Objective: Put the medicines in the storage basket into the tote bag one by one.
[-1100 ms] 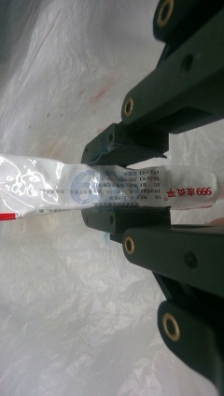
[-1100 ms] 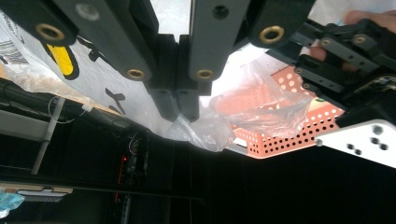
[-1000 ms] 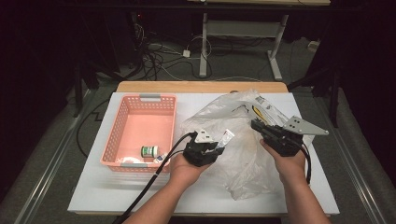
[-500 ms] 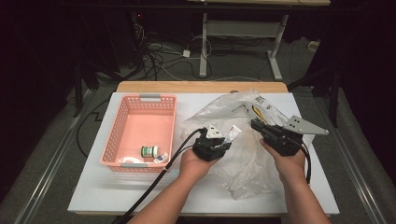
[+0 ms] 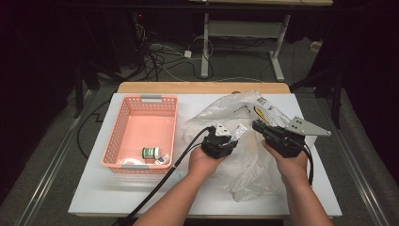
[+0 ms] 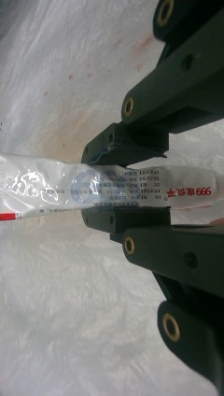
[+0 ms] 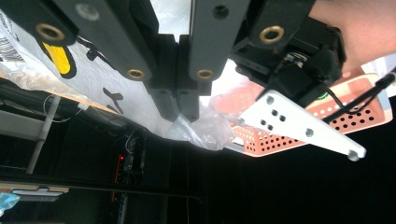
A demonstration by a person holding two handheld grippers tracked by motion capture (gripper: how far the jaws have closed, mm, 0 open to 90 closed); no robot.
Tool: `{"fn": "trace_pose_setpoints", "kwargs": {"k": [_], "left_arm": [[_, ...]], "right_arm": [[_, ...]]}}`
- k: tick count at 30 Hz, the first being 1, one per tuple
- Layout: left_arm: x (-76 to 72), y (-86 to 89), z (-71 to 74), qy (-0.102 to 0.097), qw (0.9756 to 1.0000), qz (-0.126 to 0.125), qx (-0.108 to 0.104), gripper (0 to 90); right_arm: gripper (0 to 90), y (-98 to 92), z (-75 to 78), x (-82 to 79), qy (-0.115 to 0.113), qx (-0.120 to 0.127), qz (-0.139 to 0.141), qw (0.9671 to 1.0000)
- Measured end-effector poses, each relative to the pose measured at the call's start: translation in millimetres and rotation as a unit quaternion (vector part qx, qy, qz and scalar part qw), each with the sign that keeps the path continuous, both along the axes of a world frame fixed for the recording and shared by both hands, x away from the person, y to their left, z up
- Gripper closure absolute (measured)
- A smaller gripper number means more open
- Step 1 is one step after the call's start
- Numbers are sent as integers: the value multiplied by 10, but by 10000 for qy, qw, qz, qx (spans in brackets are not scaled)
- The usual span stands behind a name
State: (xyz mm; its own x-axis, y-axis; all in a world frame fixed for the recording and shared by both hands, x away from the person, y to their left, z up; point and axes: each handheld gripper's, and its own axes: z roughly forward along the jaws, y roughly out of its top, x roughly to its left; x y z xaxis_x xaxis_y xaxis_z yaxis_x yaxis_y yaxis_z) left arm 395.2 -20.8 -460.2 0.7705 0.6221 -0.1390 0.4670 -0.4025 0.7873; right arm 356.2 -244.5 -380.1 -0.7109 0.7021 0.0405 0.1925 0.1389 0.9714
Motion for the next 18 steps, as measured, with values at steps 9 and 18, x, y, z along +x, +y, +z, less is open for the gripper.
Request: {"fn": "trace_pose_setpoints", "kwargs": {"k": [9,18], "left_arm": [[45,-108,-86,-47,10000,41,-4,680],[67,-133,-147,47,9999,75,-78,596]], "right_arm": [[900,3,17,-19,-15,23,12,10000],[900,-5,9,-2,-50,23,21,10000]]}}
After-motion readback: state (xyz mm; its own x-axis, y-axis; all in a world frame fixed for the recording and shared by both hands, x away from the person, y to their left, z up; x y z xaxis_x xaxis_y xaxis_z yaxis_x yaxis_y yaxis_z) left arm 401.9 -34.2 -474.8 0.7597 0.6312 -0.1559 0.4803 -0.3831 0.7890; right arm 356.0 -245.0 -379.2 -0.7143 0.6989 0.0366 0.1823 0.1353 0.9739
